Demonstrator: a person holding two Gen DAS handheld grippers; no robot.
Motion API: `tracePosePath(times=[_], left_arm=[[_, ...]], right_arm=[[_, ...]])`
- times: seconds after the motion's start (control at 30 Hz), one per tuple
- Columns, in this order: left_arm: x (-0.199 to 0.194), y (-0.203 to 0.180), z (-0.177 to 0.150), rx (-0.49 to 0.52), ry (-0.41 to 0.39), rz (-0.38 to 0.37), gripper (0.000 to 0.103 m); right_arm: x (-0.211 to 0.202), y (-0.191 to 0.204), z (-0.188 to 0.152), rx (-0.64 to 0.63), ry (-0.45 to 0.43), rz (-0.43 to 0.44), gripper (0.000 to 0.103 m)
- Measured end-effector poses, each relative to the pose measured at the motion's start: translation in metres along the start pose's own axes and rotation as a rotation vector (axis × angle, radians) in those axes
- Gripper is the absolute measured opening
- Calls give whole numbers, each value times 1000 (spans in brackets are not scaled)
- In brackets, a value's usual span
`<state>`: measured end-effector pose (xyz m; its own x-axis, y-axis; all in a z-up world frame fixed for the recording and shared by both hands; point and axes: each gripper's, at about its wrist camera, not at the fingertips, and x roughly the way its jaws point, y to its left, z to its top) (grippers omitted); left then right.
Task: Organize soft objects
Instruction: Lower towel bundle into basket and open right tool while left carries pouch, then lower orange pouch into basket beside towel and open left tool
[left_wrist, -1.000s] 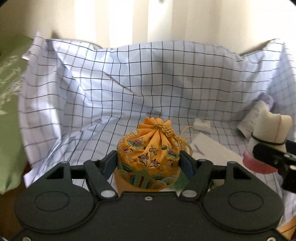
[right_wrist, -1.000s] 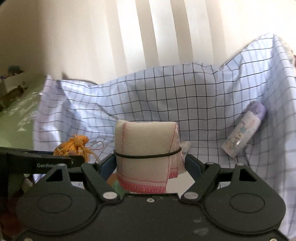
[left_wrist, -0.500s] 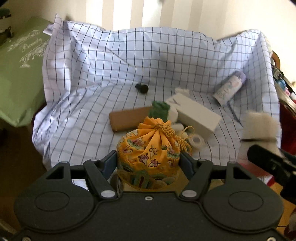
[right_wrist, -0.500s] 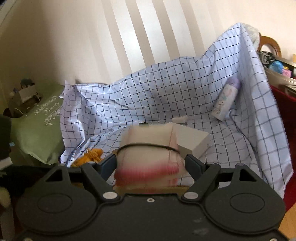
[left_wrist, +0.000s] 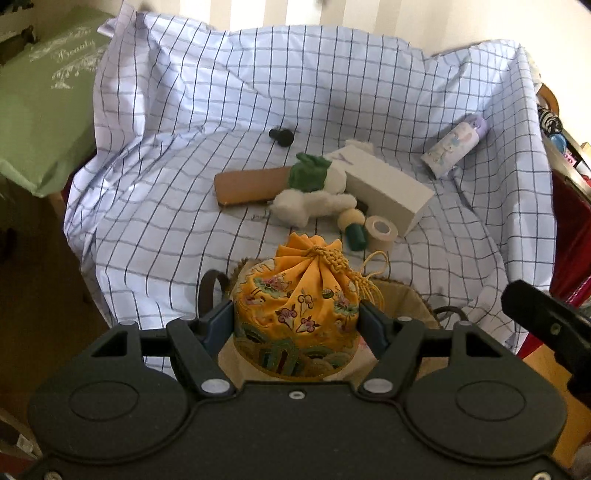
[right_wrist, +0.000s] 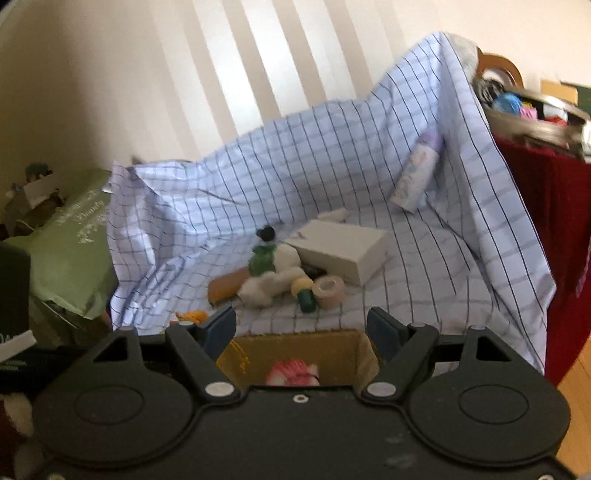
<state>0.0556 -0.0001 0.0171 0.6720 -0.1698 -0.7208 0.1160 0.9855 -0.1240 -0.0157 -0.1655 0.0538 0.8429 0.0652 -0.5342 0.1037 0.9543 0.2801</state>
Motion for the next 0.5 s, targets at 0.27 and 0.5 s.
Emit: tracePosePath(times=[0.27, 0.5], left_arm=[[15, 1, -17, -10, 65, 28, 67], [13, -2, -21, 4, 52, 55, 71]], right_arm=[[8, -9, -19, 9, 72, -57, 79], [9, -7, -22, -4, 83, -70, 79]])
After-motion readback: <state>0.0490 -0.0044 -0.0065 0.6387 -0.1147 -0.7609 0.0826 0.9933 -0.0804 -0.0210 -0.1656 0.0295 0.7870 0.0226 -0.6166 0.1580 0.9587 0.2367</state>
